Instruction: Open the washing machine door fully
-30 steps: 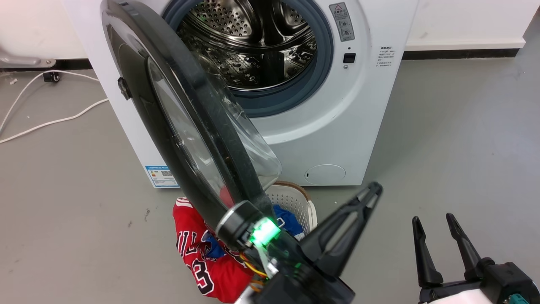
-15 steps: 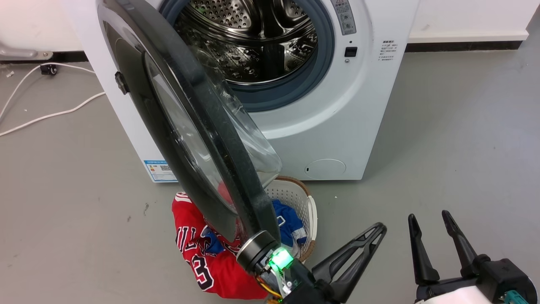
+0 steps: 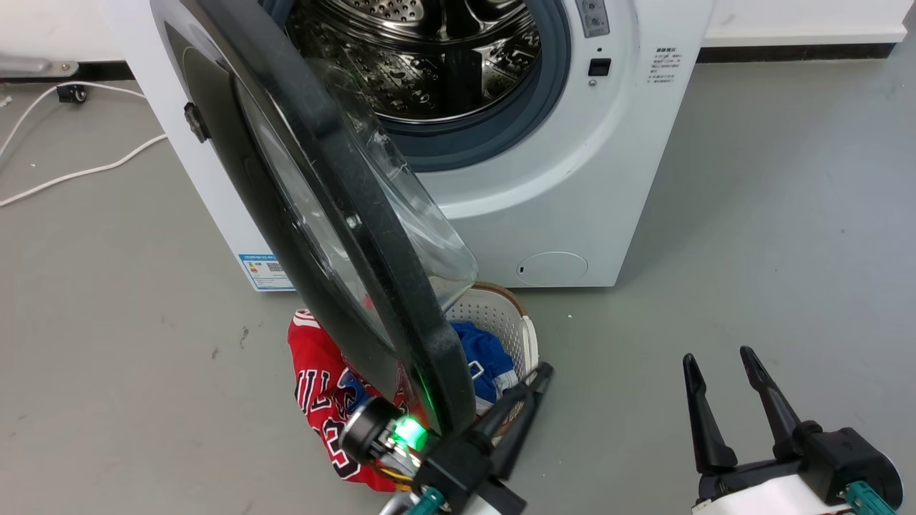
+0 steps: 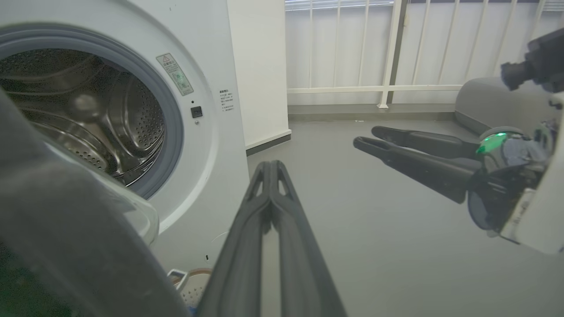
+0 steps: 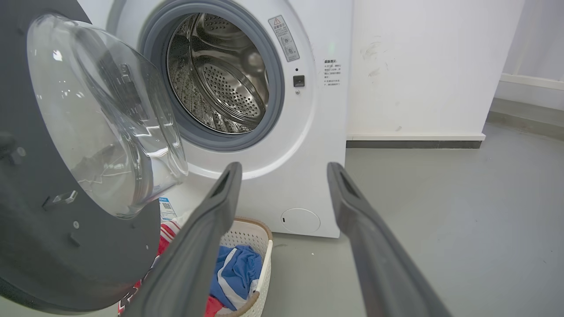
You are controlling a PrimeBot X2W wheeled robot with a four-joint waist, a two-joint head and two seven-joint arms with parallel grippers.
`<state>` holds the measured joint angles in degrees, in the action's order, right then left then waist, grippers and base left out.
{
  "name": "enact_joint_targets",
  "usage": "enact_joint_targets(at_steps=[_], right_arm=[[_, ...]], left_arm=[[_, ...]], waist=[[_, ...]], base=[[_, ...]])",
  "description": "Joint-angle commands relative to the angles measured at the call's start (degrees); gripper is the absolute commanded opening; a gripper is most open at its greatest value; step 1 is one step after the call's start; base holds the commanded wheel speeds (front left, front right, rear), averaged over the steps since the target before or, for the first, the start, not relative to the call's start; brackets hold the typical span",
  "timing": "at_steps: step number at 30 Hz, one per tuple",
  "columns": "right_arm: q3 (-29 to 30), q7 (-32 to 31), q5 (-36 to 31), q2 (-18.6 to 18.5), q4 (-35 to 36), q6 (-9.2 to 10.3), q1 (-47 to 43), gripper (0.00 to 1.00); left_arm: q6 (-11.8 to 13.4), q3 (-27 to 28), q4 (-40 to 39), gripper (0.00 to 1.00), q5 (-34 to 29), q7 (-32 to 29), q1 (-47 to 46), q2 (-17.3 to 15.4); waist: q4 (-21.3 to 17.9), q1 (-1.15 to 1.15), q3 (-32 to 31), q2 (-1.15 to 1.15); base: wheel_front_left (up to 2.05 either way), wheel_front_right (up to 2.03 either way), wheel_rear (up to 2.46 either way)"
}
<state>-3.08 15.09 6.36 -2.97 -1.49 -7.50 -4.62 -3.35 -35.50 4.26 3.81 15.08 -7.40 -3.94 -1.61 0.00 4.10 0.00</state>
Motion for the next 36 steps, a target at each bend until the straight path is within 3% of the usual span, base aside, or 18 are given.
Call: enact_joint_targets(at_steps=[1, 7, 17, 36], right_arm=[[-0.1, 0.1, -0.2, 0.2, -0.1, 0.01, 1.0, 1.00], [-0.4, 0.1, -0.2, 0.2, -0.6, 0.01, 1.2, 1.00], [-1.0, 0.1, 0.2, 0.2, -1.5, 0.01, -0.4, 1.00], [-2.3, 0.1, 0.3, 0.2, -3.7, 0.01, -2.5, 1.00]], left_arm=[[0.3, 0.9, 0.4, 0.00, 0.3, 0.1, -0.8, -0.4], [0.0, 4.3, 1.1, 0.00, -0.1, 0.1, -1.0, -0.6], [2.3, 10.9, 1.4, 0.00, -0.4, 0.0, 1.8, -2.0], [4.3, 17.8, -0.2, 0.00, -0.3, -0.4, 7.3, -2.8]], waist=[[-0.1, 0.00, 0.2, 0.00], [0.1, 0.00, 0.6, 0.00], [2.4, 0.00, -1.0, 0.00], [11.2, 0.00, -1.9, 0.00]], base=[[0.00, 0.00, 0.00], [0.00, 0.00, 0.00], [0.00, 0.00, 0.00], [0.00, 0.00, 0.00]])
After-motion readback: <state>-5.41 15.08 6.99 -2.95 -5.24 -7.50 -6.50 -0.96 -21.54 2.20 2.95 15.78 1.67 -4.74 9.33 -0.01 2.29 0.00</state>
